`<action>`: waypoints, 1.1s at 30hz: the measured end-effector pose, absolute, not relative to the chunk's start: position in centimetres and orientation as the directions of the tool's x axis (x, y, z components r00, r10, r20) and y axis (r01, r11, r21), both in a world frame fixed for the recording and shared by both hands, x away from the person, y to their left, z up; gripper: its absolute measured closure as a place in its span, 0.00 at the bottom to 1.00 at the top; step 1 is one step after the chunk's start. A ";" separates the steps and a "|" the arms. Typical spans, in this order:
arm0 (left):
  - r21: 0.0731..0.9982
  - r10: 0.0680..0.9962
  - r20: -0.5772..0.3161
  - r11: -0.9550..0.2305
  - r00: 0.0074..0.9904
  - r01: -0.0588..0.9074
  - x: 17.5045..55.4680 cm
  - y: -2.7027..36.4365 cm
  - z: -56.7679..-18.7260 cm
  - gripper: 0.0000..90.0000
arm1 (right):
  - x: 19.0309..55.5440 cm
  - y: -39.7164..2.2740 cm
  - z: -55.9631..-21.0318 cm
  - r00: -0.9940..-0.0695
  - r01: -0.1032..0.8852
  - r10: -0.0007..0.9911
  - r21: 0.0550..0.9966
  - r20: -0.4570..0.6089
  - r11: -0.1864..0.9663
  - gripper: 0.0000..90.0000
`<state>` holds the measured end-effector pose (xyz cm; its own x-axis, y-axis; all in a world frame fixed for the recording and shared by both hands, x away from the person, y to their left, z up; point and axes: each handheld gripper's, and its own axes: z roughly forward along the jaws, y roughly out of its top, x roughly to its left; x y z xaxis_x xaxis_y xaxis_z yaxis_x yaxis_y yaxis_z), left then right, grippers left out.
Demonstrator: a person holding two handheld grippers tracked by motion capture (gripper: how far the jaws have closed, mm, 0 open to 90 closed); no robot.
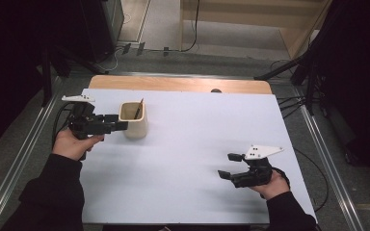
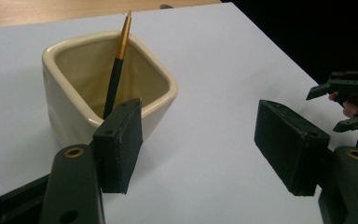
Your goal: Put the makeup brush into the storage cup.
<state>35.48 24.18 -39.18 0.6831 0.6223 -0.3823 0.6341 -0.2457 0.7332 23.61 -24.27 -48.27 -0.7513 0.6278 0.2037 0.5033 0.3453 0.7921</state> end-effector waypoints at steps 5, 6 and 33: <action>0.734 0.619 -0.377 -0.254 0.689 0.630 34.7 24.2 -39.8 0.36 | 23.6 -24.3 -48.3 -0.750 0.505 0.629 0.792 0.205 0.344 0.28; 0.732 0.620 -0.376 -0.257 0.689 0.631 34.6 24.2 -39.8 0.36 | 23.6 -24.3 -48.3 -0.751 0.503 0.628 0.793 0.204 0.344 0.28; 0.733 0.564 -0.342 -0.339 0.751 0.589 31.3 22.7 -42.6 0.34 | 23.7 -24.3 -48.3 -0.748 0.513 0.628 0.788 0.216 0.339 0.28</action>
